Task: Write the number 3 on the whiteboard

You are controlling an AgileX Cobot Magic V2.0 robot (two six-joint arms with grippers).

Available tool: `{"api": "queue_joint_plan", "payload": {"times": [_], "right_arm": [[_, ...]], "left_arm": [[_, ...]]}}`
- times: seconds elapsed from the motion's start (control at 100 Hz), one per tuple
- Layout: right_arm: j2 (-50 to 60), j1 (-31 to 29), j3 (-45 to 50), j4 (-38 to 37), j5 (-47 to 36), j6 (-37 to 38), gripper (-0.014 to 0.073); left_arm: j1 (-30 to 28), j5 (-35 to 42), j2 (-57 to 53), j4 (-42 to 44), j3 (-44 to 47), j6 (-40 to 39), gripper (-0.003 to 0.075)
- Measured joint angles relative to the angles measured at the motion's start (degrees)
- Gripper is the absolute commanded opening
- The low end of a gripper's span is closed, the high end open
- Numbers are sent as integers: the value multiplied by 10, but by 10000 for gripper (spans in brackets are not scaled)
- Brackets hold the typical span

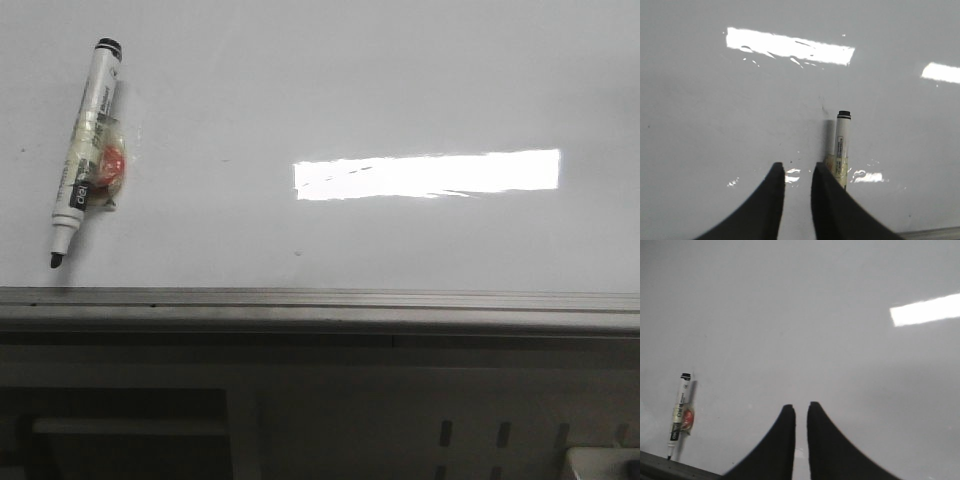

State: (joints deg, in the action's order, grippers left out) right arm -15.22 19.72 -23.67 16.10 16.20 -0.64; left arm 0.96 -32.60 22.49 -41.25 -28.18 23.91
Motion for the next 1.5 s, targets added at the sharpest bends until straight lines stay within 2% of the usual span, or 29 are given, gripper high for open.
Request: {"api": "queue_joint_plan", "payload": {"times": [0.08, 0.17, 0.3, 0.41, 0.72, 1.0, 1.38, 1.45, 1.5], "right_arm": [[-42, 0, -30, -13, 11, 0, 304], [-82, 0, -57, -17, 22, 0, 365], [-135, 0, -72, -21, 33, 0, 365], [-162, 0, -72, -20, 38, -1, 365], [-170, 0, -72, -21, 38, -24, 365], [-170, 0, -72, -22, 38, -26, 365], [-170, 0, -72, -22, 38, -27, 365], [-170, 0, -72, -22, 38, -27, 361], [-170, 1, -72, -22, 38, -27, 360]], "left_arm": [[14, -22, 49, 12, -29, 5, 352], [36, -51, 98, 15, -42, 13, 358], [81, -92, 163, 14, -43, 24, 358], [122, -98, 212, 4, -43, 25, 358], [201, -19, 307, -27, -43, 27, 357], [210, 50, 378, -31, -44, 27, 352], [214, 72, 436, -38, -48, 27, 203], [214, 74, 439, -39, -48, 27, 122], [214, 75, 440, -39, -48, 27, 16]]}}
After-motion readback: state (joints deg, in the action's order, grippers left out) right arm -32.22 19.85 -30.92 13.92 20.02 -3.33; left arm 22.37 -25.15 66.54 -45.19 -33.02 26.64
